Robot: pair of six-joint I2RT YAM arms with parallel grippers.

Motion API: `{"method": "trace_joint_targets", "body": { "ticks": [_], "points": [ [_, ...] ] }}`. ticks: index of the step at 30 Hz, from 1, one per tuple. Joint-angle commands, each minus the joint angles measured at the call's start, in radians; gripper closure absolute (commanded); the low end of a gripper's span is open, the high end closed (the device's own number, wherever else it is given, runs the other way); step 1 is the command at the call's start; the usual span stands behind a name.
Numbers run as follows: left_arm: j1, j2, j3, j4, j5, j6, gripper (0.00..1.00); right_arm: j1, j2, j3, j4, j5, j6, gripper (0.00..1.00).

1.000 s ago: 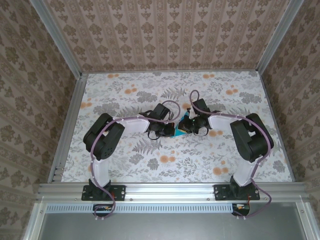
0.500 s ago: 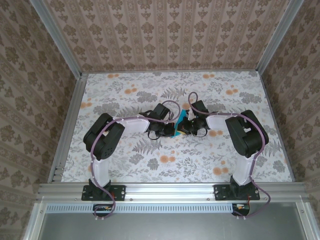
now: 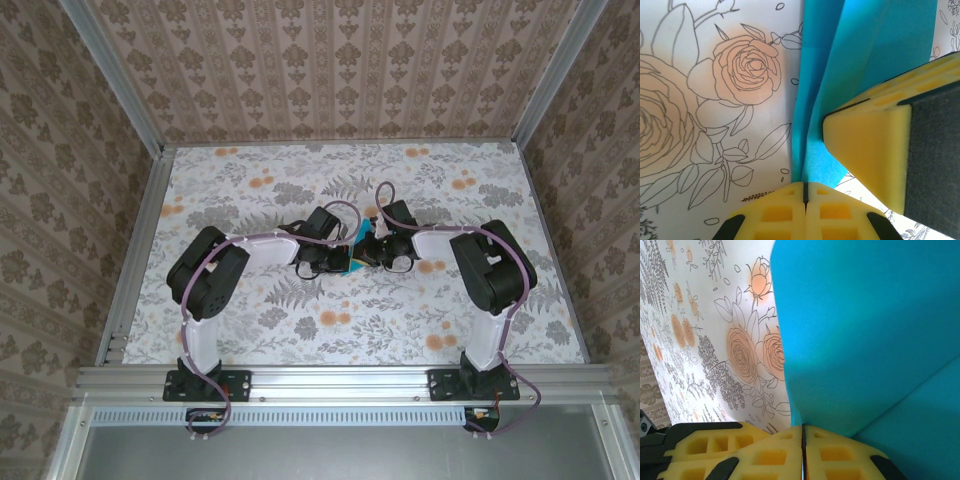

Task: Fold a paper plane with a square sheet of paper (pick it up from the middle)

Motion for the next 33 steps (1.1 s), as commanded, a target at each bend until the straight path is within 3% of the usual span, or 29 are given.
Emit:
{"method": "trace_joint_targets", "body": {
  "ticks": [1,6,15,33],
  "points": [
    [0.004,0.042,-0.002,-0.080,-0.020,0.026,0.98,-0.005,0.045,0.021,-0.019,0.005,0.002,0.90],
    [0.008,-0.009,-0.012,-0.034,0.013,0.014,0.96,-0.006,0.078,0.029,-0.063,0.051,0.001,0.90],
    [0.019,-0.100,-0.100,0.207,0.036,-0.074,0.88,-0.006,0.066,0.004,-0.046,0.024,0.045,0.90],
    [0.027,-0.045,-0.151,0.227,0.056,-0.115,0.99,-0.022,0.068,-0.015,-0.012,0.001,0.109,0.91]
  ]
}}
